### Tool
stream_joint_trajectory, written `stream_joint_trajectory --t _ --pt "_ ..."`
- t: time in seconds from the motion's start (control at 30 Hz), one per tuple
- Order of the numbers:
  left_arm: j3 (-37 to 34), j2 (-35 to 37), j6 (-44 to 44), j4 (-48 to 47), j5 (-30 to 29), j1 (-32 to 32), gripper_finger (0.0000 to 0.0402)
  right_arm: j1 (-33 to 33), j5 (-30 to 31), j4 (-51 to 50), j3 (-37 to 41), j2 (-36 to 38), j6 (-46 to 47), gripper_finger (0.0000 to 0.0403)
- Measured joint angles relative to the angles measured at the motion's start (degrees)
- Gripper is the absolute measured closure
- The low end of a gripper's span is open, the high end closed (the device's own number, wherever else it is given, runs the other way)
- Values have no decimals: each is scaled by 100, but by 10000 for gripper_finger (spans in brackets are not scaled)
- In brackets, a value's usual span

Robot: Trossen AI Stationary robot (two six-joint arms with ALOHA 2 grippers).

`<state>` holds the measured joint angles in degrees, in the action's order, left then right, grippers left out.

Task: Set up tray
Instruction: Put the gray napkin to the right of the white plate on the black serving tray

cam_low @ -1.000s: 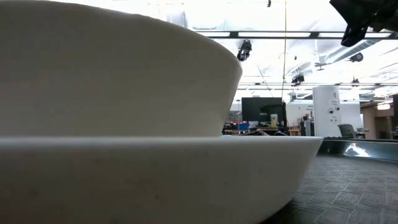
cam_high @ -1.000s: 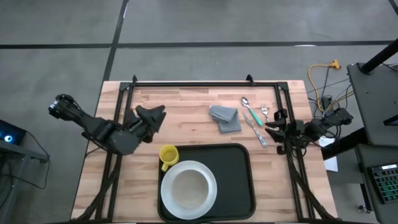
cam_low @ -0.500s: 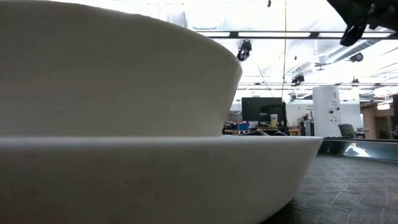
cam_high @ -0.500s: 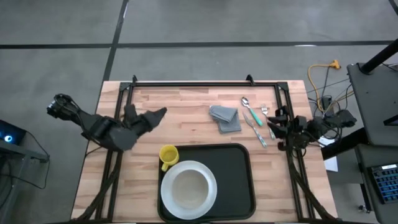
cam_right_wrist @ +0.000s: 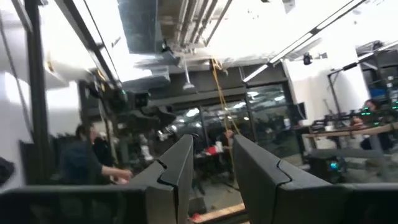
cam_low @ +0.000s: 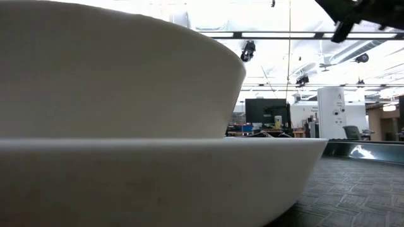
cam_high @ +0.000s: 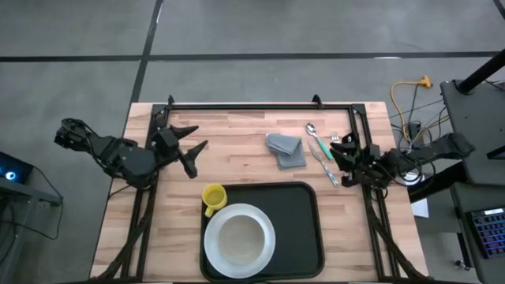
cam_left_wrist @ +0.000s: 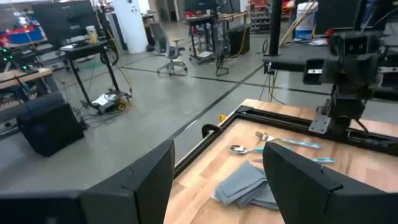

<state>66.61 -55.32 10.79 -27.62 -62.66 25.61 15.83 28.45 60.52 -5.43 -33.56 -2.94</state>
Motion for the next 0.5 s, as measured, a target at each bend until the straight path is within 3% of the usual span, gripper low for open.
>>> stream_joint_trajectory --t 0.2,0.33,0.4,0.5 --pt "-74 -215 -164 -106 32 7 178 -213 1 -30 -1051 -1489 -283 303" --pt "-506 103 -175 216 292 0 178 -374 -1 -13 -1696 -2393 -261 303" --pt "-979 521 -326 852 834 -2 178 -453 -1 -32 -1944 -2784 -32 303" --pt "-1972 1359 -1106 2491 2362 -2 178 -554 2 -12 -2227 -3202 317 303"
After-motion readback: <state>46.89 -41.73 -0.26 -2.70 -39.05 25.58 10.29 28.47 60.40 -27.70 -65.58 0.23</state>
